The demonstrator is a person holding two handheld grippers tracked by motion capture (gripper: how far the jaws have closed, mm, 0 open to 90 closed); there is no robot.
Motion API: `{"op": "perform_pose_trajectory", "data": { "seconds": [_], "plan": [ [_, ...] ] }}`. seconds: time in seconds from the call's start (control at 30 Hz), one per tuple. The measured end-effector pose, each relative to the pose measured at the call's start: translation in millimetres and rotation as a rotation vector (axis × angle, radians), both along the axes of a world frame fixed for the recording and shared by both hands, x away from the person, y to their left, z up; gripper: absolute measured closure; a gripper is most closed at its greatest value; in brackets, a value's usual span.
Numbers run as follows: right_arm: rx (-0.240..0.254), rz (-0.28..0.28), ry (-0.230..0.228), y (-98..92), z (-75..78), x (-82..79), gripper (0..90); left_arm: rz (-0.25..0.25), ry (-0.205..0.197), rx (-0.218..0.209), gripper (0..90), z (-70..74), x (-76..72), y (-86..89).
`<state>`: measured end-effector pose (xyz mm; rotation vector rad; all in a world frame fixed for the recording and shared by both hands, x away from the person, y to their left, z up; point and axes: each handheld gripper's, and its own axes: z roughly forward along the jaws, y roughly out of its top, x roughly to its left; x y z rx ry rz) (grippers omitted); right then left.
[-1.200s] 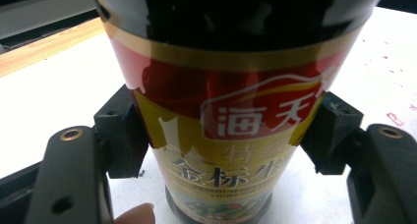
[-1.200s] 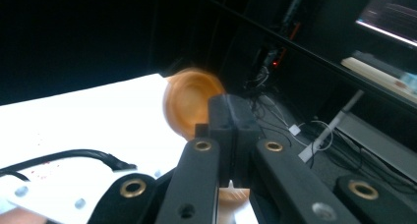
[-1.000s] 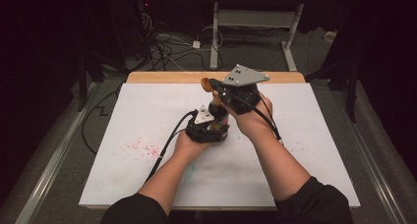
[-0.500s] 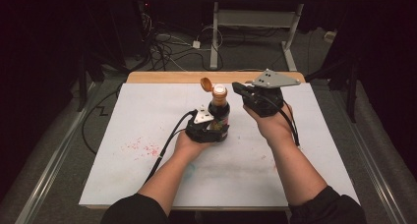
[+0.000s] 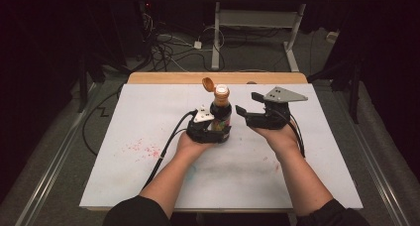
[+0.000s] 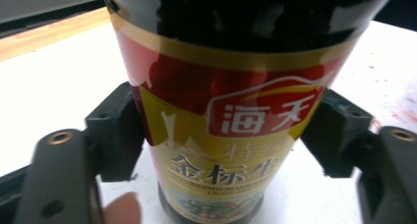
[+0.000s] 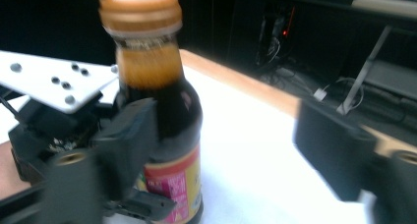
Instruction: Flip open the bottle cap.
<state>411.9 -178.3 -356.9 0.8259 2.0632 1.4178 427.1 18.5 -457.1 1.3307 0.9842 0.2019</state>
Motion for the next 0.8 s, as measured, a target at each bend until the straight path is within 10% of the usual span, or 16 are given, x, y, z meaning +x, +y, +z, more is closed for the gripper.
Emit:
{"op": "perform_pose_trajectory", "data": {
  "seconds": [0.17, 0.8],
  "plan": [
    [0.017, -0.027, 0.017, -5.0, -13.5, 1.3, 0.4, -0.006, 0.028, -0.035, 10.6, 2.5, -1.7, 1.8],
    [-0.015, -0.078, 0.019, -19.0, -55.8, -13.2, 0.4, 0.008, 0.064, 0.015, 0.0, -21.1, -29.0, 46.6]
  ]
}}
